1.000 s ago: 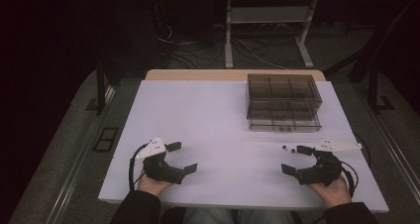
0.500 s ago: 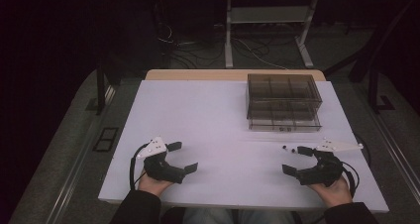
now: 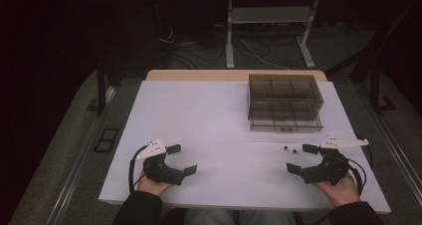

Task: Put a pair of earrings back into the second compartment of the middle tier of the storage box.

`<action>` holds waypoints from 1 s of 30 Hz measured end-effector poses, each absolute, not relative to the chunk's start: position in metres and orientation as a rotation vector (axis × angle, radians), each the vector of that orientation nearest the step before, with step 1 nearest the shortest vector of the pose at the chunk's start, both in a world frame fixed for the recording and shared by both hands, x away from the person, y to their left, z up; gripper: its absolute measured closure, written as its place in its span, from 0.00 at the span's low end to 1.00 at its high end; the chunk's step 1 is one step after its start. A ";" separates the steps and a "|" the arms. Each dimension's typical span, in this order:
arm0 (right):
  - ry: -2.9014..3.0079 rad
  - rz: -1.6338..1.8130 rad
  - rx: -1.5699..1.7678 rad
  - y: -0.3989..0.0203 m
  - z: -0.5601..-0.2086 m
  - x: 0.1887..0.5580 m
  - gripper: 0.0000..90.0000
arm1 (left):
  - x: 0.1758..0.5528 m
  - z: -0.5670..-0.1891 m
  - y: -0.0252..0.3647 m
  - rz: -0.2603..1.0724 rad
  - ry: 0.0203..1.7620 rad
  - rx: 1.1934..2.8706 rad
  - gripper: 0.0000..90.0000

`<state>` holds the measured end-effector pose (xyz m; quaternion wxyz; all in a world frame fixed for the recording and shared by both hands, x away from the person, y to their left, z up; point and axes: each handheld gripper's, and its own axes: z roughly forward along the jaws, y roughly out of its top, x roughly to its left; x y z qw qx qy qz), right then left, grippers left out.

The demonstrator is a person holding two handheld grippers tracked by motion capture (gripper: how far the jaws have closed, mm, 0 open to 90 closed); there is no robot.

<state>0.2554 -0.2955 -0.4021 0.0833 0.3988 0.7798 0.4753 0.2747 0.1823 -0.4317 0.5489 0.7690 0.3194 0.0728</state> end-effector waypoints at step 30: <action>2.451 1.245 1.146 -0.318 -0.358 0.294 0.01 | 0.274 -0.431 0.181 0.170 0.758 1.813 0.00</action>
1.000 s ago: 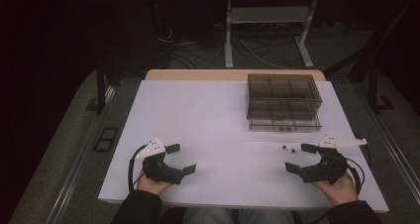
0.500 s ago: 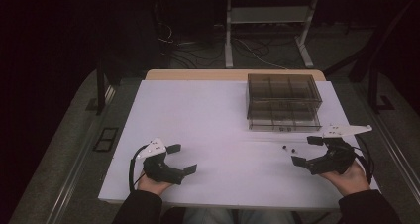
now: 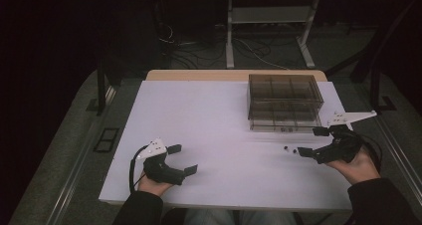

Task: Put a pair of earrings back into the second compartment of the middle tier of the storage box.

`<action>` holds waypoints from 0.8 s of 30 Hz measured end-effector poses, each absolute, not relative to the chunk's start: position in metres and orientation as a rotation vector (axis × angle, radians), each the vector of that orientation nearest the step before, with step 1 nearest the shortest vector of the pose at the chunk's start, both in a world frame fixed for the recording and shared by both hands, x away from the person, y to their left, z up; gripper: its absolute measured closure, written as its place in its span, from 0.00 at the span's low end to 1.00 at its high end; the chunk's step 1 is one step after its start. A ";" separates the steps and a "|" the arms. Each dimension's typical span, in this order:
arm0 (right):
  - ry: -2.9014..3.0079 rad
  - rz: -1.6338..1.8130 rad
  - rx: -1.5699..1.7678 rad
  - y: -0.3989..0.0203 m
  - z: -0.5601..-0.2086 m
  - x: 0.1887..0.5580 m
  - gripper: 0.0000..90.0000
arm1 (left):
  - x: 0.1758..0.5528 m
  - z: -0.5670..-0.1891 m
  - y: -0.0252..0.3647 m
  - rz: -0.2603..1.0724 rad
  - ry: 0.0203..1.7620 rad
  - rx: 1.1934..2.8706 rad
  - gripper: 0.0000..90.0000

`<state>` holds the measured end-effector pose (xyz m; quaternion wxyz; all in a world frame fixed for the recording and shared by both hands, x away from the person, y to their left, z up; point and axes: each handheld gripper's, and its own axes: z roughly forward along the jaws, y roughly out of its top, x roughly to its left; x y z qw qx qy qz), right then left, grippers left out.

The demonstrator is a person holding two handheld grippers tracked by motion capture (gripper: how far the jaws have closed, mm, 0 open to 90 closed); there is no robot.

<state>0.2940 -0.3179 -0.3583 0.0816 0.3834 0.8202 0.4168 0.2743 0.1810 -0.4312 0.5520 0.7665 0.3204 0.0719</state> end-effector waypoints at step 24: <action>2.572 1.145 1.138 -0.316 -0.380 0.329 0.00 | 0.275 -0.431 0.181 0.160 0.751 1.812 0.00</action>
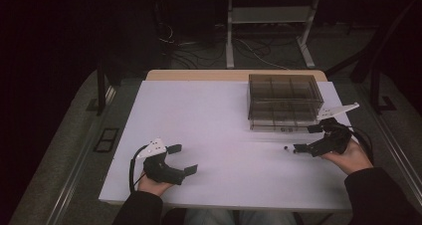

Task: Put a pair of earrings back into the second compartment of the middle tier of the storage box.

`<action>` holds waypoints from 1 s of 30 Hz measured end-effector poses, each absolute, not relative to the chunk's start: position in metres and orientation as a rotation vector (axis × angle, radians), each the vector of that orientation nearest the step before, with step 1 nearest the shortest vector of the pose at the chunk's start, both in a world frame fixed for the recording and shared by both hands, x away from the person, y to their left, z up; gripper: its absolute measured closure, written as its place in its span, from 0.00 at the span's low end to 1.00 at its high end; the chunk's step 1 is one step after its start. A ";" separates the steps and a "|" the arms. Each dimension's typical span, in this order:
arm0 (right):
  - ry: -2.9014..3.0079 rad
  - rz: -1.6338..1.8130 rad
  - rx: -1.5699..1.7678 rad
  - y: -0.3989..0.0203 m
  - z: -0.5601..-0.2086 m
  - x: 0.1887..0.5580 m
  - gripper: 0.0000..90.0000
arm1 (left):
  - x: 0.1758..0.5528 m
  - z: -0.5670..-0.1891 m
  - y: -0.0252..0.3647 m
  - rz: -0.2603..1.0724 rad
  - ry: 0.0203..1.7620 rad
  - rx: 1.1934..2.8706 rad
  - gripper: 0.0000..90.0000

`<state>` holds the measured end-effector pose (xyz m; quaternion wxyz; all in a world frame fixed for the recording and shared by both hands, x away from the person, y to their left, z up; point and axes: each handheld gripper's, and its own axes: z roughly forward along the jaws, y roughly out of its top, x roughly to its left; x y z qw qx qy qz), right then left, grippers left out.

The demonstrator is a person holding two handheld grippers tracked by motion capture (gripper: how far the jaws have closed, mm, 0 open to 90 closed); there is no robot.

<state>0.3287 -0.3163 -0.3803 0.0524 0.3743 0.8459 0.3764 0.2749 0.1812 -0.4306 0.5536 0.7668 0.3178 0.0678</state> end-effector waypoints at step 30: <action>2.785 0.913 1.026 -0.304 -0.422 0.343 0.22 | 0.274 -0.431 0.179 0.163 0.744 1.821 0.00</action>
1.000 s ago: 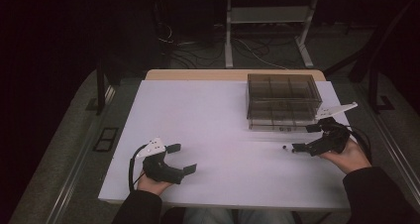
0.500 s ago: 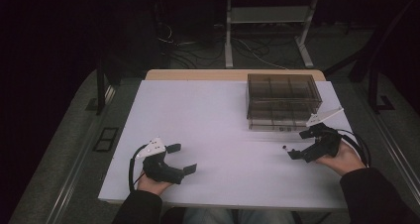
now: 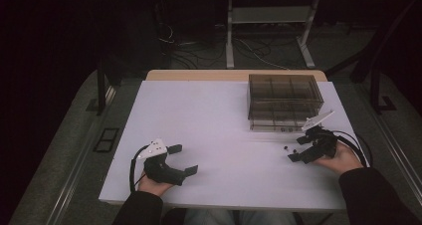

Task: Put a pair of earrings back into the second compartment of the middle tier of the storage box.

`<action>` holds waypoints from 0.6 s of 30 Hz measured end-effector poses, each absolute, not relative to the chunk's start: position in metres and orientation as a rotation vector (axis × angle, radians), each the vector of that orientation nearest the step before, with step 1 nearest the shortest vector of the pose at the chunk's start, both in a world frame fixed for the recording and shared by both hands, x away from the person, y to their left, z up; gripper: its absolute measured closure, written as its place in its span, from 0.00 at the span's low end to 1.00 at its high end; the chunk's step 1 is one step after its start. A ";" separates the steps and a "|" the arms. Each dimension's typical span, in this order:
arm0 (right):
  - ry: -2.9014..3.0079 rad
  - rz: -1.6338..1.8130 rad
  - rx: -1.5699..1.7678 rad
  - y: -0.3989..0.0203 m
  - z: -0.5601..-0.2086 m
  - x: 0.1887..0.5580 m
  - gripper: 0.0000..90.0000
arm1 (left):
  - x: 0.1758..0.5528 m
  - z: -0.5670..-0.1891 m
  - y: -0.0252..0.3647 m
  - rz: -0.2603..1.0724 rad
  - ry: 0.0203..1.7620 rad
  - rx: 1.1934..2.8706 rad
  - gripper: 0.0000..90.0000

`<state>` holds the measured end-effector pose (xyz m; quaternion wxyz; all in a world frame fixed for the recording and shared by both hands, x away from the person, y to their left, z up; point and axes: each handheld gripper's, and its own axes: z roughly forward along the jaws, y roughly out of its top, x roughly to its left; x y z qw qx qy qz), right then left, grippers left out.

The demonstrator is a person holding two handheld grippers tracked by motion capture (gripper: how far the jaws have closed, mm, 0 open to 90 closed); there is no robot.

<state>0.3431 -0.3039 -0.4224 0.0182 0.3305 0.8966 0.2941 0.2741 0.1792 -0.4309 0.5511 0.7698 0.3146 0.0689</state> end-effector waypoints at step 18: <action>2.801 0.867 1.012 -0.303 -0.434 0.347 0.62 | 0.274 -0.431 0.179 0.162 0.739 1.823 0.00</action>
